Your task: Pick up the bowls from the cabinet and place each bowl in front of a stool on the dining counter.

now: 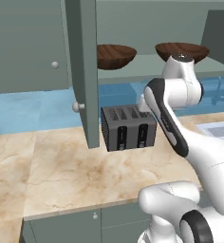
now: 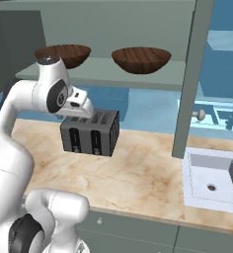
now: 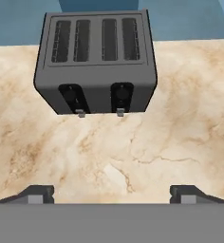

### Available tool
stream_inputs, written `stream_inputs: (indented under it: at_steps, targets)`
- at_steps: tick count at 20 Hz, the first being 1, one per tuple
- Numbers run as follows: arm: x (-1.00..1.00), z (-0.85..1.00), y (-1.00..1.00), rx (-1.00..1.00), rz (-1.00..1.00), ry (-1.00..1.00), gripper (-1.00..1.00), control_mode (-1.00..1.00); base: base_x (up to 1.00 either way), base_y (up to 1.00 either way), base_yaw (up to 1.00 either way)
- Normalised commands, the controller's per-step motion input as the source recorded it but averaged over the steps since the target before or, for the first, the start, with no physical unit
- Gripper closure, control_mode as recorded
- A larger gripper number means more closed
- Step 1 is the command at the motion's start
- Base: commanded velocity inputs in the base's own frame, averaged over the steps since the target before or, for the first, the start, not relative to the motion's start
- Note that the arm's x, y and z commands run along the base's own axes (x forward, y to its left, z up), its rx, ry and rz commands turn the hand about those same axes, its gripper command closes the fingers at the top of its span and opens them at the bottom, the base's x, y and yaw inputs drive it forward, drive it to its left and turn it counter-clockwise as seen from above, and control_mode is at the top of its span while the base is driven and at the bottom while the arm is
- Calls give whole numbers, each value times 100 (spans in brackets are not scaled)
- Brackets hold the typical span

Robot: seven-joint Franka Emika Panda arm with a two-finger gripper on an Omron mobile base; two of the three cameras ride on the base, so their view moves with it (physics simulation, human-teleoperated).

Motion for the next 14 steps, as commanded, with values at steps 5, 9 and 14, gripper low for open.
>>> stream_inputs:
  at_steps: [5, 9, 14]
  targets:
    - [-33, 3, -1, 0, -9, -30, -100, -100, 0, 0, 0]
    - [-28, 36, -8, 0, -15, -27, -100, -100, 0, 0, 0]
    - [-33, 38, -12, 0, -13, -21, -100, -100, 0, 0, 0]
